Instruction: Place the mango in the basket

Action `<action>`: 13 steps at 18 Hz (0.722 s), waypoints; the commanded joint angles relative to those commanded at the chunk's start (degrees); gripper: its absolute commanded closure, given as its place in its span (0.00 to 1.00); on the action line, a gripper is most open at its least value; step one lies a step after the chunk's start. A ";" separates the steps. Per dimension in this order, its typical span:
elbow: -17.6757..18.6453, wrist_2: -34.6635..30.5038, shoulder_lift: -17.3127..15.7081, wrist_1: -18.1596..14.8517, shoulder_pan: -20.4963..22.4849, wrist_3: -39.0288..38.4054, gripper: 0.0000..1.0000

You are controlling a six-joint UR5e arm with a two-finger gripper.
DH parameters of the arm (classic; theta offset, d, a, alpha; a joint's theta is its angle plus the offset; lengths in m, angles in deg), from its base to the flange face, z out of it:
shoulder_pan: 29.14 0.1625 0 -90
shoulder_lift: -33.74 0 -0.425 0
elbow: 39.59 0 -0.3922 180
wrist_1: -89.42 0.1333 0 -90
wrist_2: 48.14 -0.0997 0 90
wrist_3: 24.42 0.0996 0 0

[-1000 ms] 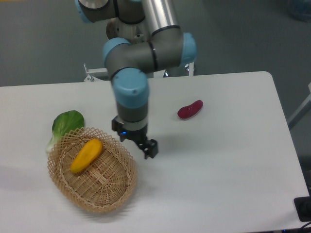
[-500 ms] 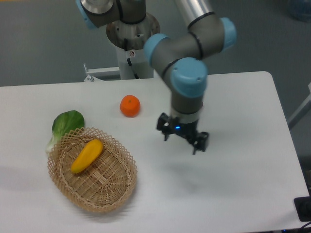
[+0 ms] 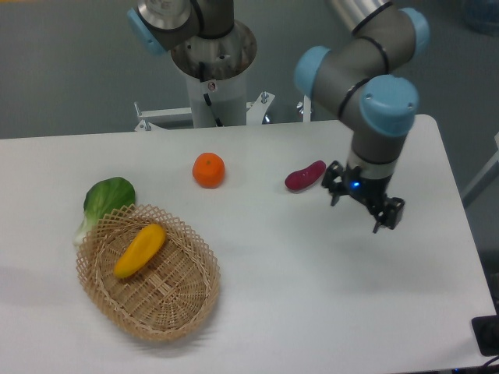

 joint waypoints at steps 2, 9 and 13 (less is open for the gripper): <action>-2.73 -2.63 1.67 -0.88 0.18 0.88 0.00; -3.44 -3.87 2.74 -1.24 0.27 2.46 0.00; -3.36 -3.87 2.74 -1.15 0.18 2.46 0.00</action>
